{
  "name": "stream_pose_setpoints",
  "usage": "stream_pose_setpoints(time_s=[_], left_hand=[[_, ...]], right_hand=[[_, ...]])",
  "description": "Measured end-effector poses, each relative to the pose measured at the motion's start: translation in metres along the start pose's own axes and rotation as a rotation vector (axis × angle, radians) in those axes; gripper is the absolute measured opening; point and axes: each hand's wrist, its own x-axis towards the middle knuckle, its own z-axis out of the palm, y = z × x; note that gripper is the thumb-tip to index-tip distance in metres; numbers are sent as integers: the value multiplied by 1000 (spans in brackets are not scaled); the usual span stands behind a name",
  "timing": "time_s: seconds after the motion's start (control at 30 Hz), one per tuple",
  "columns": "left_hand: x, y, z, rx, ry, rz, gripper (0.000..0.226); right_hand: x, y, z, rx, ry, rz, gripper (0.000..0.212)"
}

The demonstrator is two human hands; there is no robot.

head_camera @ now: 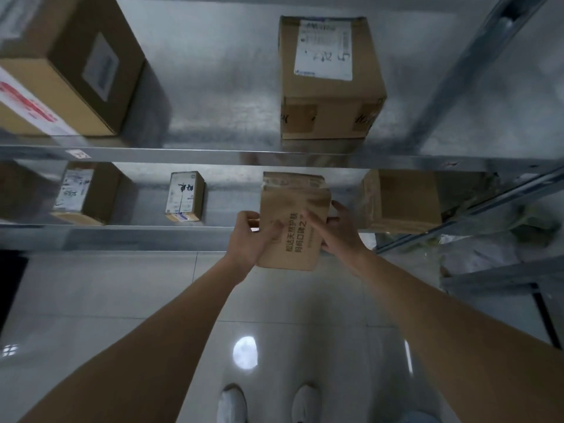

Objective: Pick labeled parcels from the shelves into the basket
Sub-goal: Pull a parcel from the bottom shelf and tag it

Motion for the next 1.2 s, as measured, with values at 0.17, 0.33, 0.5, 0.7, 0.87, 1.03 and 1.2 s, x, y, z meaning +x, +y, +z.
stream_pose_setpoints(time_s=[0.17,0.33,0.5,0.7,0.87,1.03,1.2], left_hand=[[-22,16,-19,-121,-48,-51,69],[-33,13,-36,-126,-17,-42,51],[-37,0,-52,-64,41,9,46],[-48,-7,-65,-8,-117,43,92],[-51,-11,-63,-10,-123,75,81],[-48,-9,-56,-91,-82,75,59],[-35,-17,-49,-96,-78,92,59]], right_hand=[[-19,-22,7,-5,-63,12,73],[-25,-18,11,-88,-89,-8,67],[-41,-19,11,-128,-91,-6,68],[-52,-23,16,-238,-181,-114,77],[-50,-17,21,-243,-130,-95,65],[-48,-4,27,-165,-54,-79,37],[-40,10,29,-153,-60,-55,36]])
